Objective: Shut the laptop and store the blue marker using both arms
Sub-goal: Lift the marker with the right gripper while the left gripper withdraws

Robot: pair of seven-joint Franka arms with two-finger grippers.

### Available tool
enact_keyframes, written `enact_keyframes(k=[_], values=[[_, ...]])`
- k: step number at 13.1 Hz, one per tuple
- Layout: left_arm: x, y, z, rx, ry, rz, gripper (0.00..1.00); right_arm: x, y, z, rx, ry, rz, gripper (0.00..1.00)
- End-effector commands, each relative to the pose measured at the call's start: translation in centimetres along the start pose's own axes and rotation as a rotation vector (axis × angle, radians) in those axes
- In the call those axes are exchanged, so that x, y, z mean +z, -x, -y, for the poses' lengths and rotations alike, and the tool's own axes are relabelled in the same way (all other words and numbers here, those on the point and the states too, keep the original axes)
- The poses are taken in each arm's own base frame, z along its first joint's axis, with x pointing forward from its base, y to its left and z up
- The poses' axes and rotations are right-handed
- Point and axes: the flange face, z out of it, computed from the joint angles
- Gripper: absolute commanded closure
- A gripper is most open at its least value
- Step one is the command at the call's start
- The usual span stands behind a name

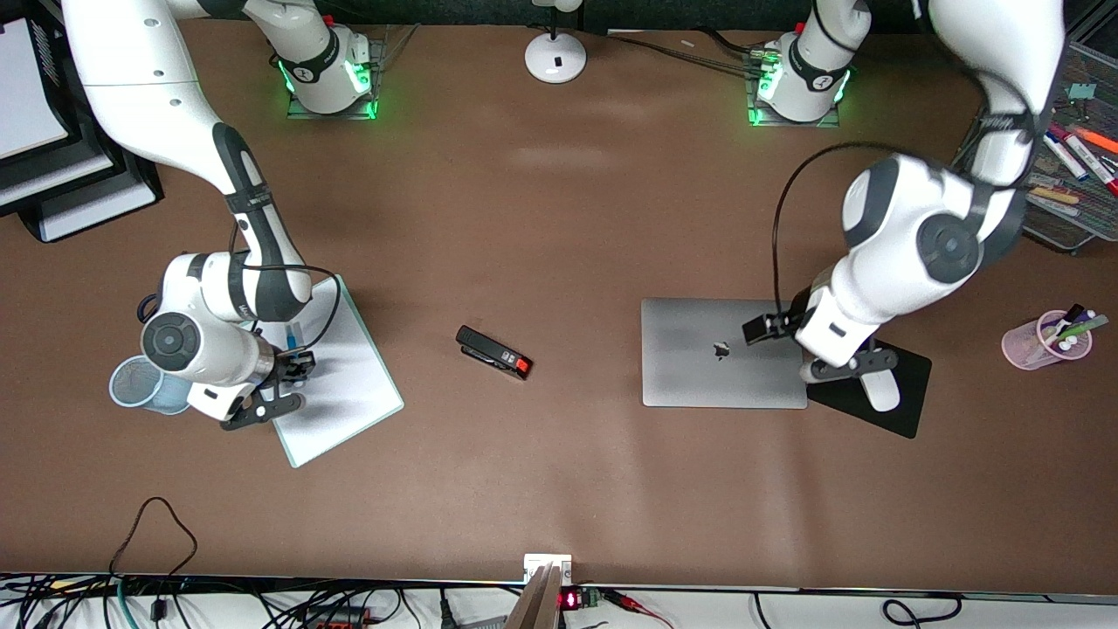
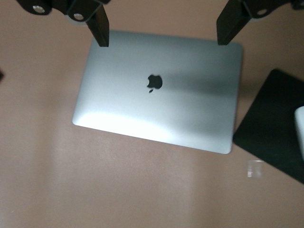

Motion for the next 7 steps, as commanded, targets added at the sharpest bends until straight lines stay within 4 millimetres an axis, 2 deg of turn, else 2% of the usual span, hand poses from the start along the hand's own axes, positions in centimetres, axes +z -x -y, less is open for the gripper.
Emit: enact_keyframes(k=[1, 3, 5, 6, 7], values=[[-6.2, 0.5, 0.2, -0.003, -0.024, 0.026, 0.0, -5.3, -1.2, -1.7, -0.038, -0.006, -0.03, 0.99], [-8.7, 0.6, 0.1, 0.002, -0.032, 0.043, 0.0, -7.8, -0.7, -5.2, -0.099, 0.002, -0.058, 0.99], [-10.8, 1.0, 0.2, 0.003, -0.043, 0.064, 0.0, -9.2, 0.6, -8.9, -0.21, 0.003, -0.081, 0.99], [-12.7, 1.2, 0.3, 0.004, -0.048, 0.066, 0.0, -9.9, 1.4, -10.8, -0.267, -0.004, -0.098, 0.99], [-14.8, 1.0, 1.1, -0.005, -0.068, 0.061, 0.0, -10.5, 2.1, -12.0, -0.326, -0.025, -0.117, 0.99]])
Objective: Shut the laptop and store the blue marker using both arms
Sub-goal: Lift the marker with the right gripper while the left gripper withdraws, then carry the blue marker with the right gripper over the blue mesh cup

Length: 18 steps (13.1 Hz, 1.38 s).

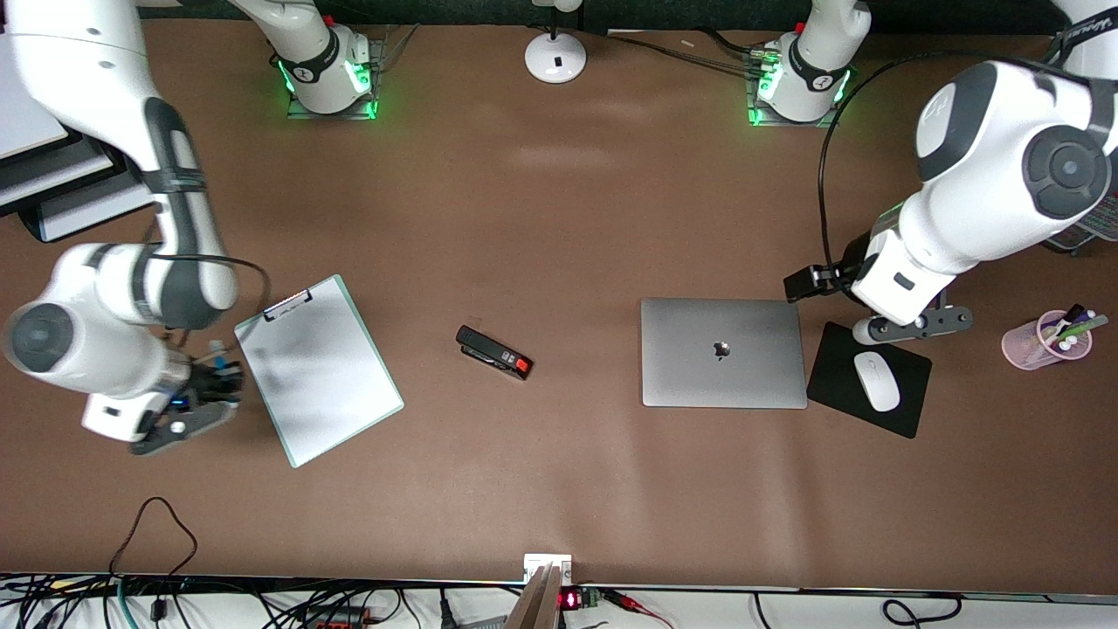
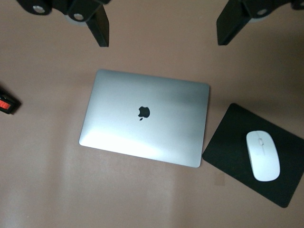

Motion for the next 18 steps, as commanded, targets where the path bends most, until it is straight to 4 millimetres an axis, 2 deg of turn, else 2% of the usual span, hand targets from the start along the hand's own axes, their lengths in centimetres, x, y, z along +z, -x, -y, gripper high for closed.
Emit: enact_keyframes(k=[1, 2, 4, 5, 7, 9, 10, 11, 12, 14, 15, 17, 18], values=[[-5.6, 0.2, 2.1, -0.014, -0.063, -0.013, 0.0, -2.2, 2.8, -3.2, -0.139, -0.08, -0.061, 0.99], [-6.9, 0.8, 2.2, -0.008, -0.085, -0.017, 0.0, -2.6, 3.7, -3.8, -0.173, -0.133, -0.097, 0.99], [-9.7, 2.4, 2.3, -0.009, -0.082, -0.057, 0.0, -5.5, 4.5, -4.3, -0.268, -0.171, -0.178, 0.99], [-10.5, 3.1, 2.3, -0.008, -0.084, -0.062, 0.0, -6.9, 5.0, -4.5, -0.334, -0.175, -0.211, 0.99], [-10.8, 3.7, 2.3, -0.005, -0.094, -0.048, 0.0, -9.5, 5.6, -5.3, -0.522, -0.171, -0.339, 0.99], [-13.1, 4.5, 3.8, 0.026, -0.088, -0.082, 0.0, -10.4, 6.9, -7.3, -0.642, -0.159, -0.485, 0.99], [-13.3, 4.6, 4.1, 0.071, -0.09, -0.08, 0.0, -10.4, 7.9, -8.3, -0.686, -0.162, -0.552, 0.99], [-14.6, 5.6, 5.3, 0.099, -0.101, -0.081, 0.0, -10.1, 9.2, -8.9, -0.714, -0.213, -0.62, 0.99], [-15.0, 6.3, 6.0, 0.127, -0.11, -0.067, 0.0, -9.9, 10.4, -9.4, -0.731, -0.256, -0.67, 0.99], [-15.2, 7.0, 7.0, 0.158, -0.127, -0.016, 0.0, -9.1, 12.6, -11.2, -0.747, -0.269, -0.747, 0.99], [-16.3, 7.8, 7.4, 0.176, -0.129, -0.031, 0.0, -8.6, 13.3, -11.7, -0.756, -0.275, -0.793, 0.99], [-16.7, 8.5, 8.9, 0.205, -0.127, -0.03, 0.0, -7.4, 14.7, -12.8, -0.782, -0.279, -0.836, 0.99], [-16.7, 9.2, 8.9, 0.225, -0.125, -0.03, 0.0, -6.7, 15.3, -13.3, -0.787, -0.278, -0.841, 1.0]])
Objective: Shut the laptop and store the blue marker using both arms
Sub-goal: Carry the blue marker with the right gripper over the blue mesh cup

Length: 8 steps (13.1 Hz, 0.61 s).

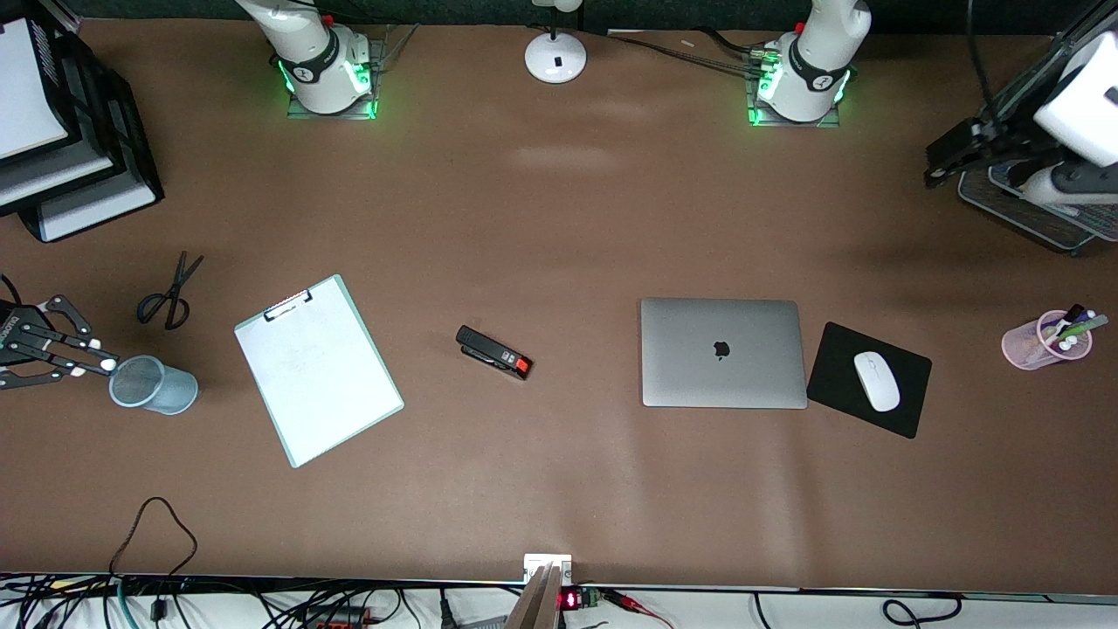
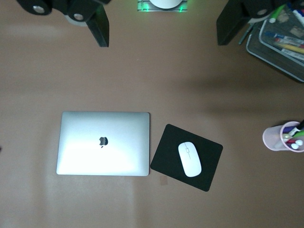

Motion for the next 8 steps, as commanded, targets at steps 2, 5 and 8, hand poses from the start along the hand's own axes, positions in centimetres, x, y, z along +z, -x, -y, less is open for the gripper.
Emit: enact_keyframes(k=[2, 5, 8], values=[[0.0, 3.0, -0.2, 0.061, -0.009, -0.016, 0.0, -0.1, 2.8, 0.3, -0.038, 0.012, -0.107, 1.0], [0.2, 4.0, 0.1, 0.064, -0.008, -0.024, 0.0, -0.2, 6.0, 0.2, -0.036, 0.028, -0.132, 1.0], [1.1, 5.0, 1.3, 0.142, -0.01, -0.072, 0.0, -0.3, 8.2, 0.3, -0.034, 0.039, -0.157, 1.0]])
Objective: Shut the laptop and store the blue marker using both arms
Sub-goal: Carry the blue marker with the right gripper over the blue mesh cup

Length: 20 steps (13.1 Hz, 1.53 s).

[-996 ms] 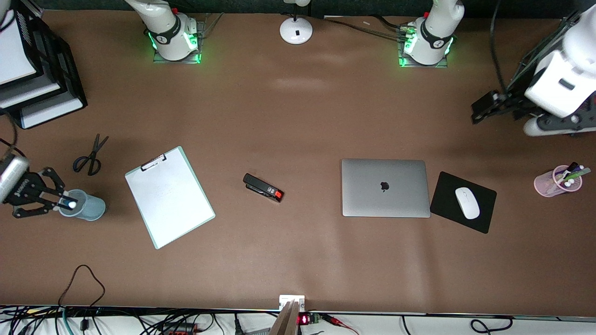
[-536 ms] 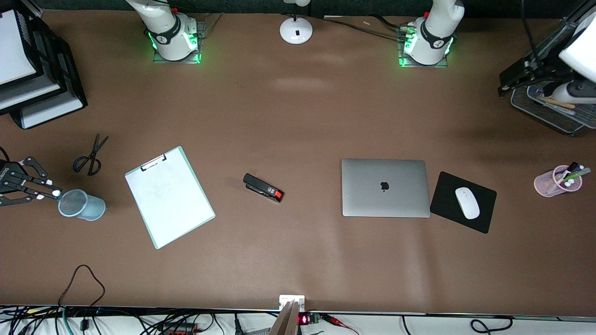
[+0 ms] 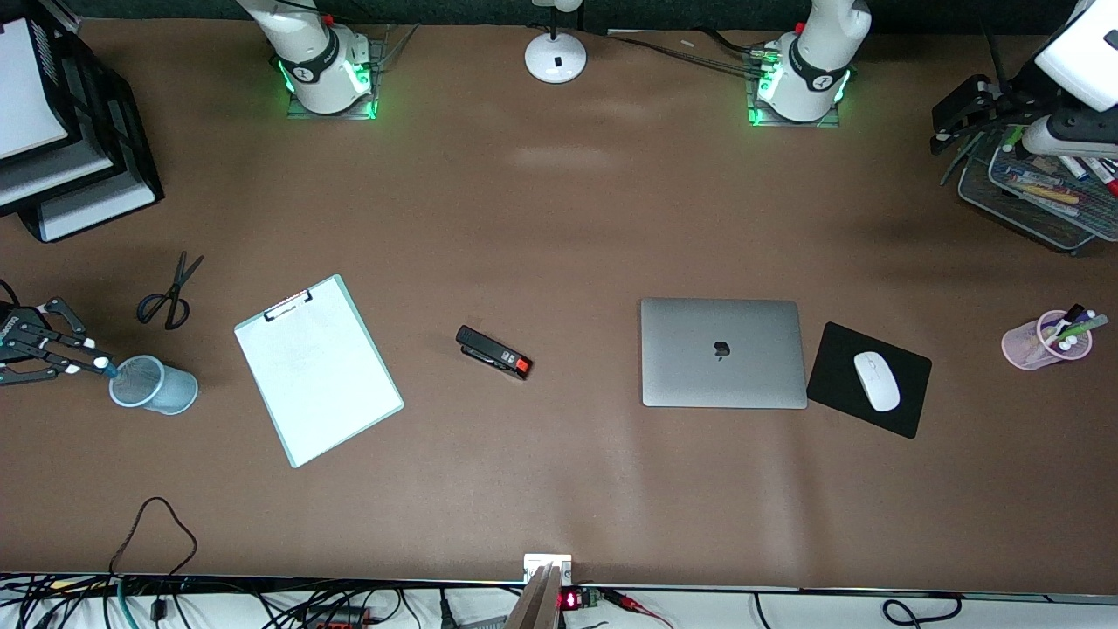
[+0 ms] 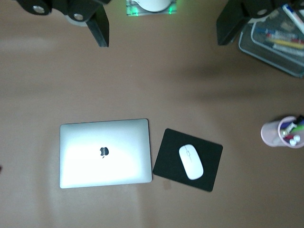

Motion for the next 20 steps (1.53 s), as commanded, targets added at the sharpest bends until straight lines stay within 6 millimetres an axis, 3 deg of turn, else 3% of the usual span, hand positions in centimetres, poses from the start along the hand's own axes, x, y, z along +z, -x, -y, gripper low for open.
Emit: enact_keyframes(k=[1, 7, 9, 14, 17, 20], values=[[0.9, 1.7, 1.1, 0.042, -0.005, -0.036, 0.0, -0.7, 1.0, -0.2, -0.013, 0.003, -0.049, 1.0], [1.8, 1.0, 1.4, 0.028, -0.006, -0.052, 0.0, 0.5, 2.4, 1.6, -0.095, -0.155, -0.023, 1.0], [1.8, 0.9, 1.3, 0.03, -0.006, -0.052, 0.0, 0.3, 3.6, 2.0, -0.114, -0.163, -0.036, 1.0], [1.5, 0.8, 0.9, 0.041, -0.006, -0.058, 0.0, 0.4, 3.1, -0.2, -0.179, -0.139, -0.022, 1.0], [1.3, 0.6, 0.8, 0.043, -0.004, -0.063, 0.0, 1.2, 4.0, -0.2, -0.183, -0.142, -0.028, 1.0], [2.5, 0.0, 1.4, 0.041, 0.001, -0.036, 0.0, 1.8, 4.7, -0.2, -0.187, -0.146, -0.033, 1.0]])
